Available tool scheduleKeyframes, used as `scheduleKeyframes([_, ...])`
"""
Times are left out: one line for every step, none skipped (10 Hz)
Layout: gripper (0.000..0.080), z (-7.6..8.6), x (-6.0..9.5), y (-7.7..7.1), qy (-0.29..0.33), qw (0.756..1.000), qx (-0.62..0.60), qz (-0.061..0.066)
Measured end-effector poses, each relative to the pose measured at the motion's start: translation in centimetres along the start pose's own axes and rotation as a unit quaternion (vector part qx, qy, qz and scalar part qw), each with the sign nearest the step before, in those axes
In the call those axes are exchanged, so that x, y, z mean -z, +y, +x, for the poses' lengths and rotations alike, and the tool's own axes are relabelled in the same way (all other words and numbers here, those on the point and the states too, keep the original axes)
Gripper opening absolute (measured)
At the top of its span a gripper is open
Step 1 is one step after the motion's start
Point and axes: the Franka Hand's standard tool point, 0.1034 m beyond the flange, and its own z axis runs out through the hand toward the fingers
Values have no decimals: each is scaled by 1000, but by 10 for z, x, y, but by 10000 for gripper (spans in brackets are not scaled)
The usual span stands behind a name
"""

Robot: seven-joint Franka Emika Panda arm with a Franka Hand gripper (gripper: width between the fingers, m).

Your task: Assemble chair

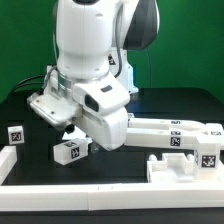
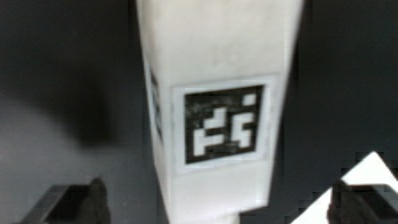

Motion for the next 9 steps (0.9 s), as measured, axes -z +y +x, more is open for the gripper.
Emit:
scheduleKeyframes([641,-2,9,2,-5,997,-73,-7])
scheduleKeyframes([647,-4,16,4,-8,986,-163,-14])
scheduleKeyframes([647,-4,23,7,-7,969,-247,-11])
scheduleKeyframes([649,-6,30,13,-9,951,-310,-10])
scheduleKeyframes([649,-6,28,14,-7,943,-333,-11])
scheduleKeyframes([649,-6,28,13,-7,933,-359,-10])
scheduleKeyframes([649,-6,29,13,-5,913,-407,-11])
scheduleKeyframes([649,-14,36,12,-5,874,-485,-12])
scheduleKeyframes([649,-21,39,9,-5,832,-554,-9])
